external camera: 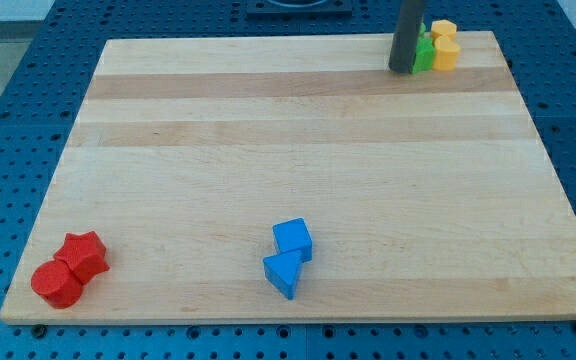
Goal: Point at blue triangle
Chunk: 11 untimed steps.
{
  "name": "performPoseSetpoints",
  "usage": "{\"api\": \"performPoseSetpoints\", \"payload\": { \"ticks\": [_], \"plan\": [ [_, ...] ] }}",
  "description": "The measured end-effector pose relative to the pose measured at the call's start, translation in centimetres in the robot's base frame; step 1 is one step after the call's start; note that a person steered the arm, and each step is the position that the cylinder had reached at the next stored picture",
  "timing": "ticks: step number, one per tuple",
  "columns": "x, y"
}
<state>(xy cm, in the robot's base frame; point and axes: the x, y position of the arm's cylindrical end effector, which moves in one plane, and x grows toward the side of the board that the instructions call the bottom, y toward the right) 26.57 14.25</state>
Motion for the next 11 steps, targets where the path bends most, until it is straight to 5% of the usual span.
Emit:
{"api": "performPoseSetpoints", "payload": {
  "ticks": [1,3,7,11],
  "plan": [
    [2.5,-0.2],
    [17.0,-0.2],
    [35.2,-5.1],
    [34.7,-16.5]
  ]
}}
